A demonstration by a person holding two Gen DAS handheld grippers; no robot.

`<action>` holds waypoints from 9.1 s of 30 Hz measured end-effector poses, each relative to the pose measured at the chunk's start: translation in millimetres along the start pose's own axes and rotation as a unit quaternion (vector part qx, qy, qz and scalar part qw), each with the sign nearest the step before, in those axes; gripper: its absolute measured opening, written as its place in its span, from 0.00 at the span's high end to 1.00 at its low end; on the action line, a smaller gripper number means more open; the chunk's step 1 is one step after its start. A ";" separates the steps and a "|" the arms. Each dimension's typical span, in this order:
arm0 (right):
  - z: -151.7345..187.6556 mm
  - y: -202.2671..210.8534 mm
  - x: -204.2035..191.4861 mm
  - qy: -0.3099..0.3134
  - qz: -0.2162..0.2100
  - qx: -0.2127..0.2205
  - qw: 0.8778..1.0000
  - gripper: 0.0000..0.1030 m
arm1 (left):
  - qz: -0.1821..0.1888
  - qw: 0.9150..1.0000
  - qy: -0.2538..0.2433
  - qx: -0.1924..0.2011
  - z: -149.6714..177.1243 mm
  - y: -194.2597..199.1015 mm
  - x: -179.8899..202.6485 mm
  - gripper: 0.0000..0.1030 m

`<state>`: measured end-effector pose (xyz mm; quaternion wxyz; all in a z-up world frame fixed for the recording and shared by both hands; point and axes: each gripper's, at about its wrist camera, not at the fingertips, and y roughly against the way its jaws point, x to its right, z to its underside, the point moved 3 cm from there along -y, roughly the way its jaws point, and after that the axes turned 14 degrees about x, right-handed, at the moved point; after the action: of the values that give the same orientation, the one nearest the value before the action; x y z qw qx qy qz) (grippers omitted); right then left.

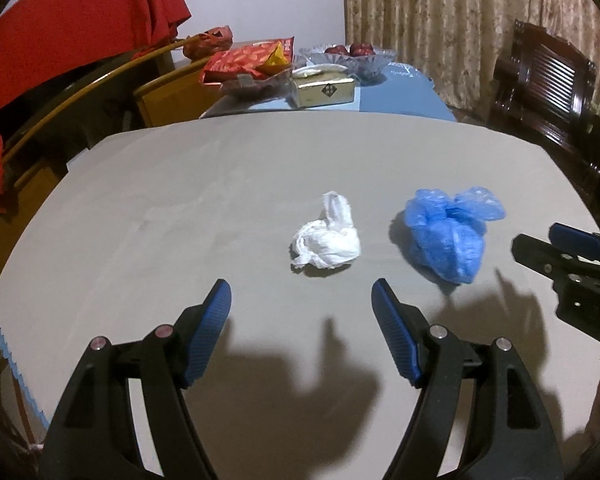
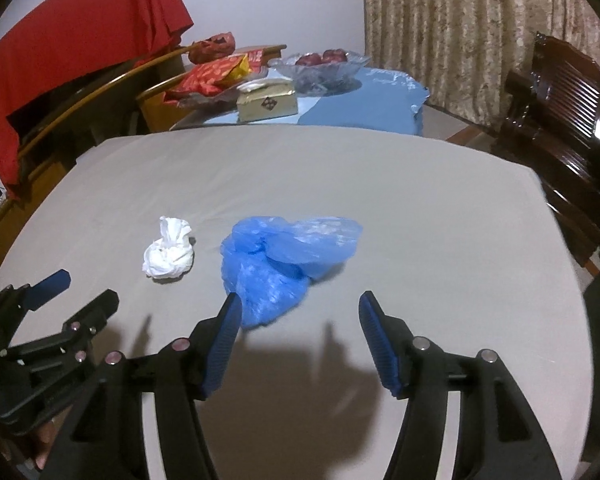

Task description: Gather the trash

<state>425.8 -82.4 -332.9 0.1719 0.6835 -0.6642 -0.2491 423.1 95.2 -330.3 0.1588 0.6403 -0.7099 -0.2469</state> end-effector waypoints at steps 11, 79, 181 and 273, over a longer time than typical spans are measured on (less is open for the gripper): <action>8.7 -67.4 -10.1 0.000 -0.008 -0.025 1.000 0.46 | 0.011 1.000 -0.005 -0.011 3.1 -48.1 -9.0 0.31; -18.5 200.5 191.1 -0.007 0.042 0.043 0.998 0.74 | 0.054 0.997 0.041 0.030 -43.8 166.8 211.6 0.63; -24.6 402.1 269.6 -0.090 0.230 0.160 0.956 0.06 | 0.046 0.990 0.011 0.130 -95.4 332.7 278.6 0.07; -32.5 498.5 140.9 -0.057 0.215 0.245 0.944 0.06 | -0.106 0.964 0.104 0.222 -82.6 495.3 97.4 0.06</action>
<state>33.3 -254.8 -40.1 0.0102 0.5297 -0.8448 -0.0742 43.8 15.7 3.6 0.0590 0.7531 -0.6546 -0.0309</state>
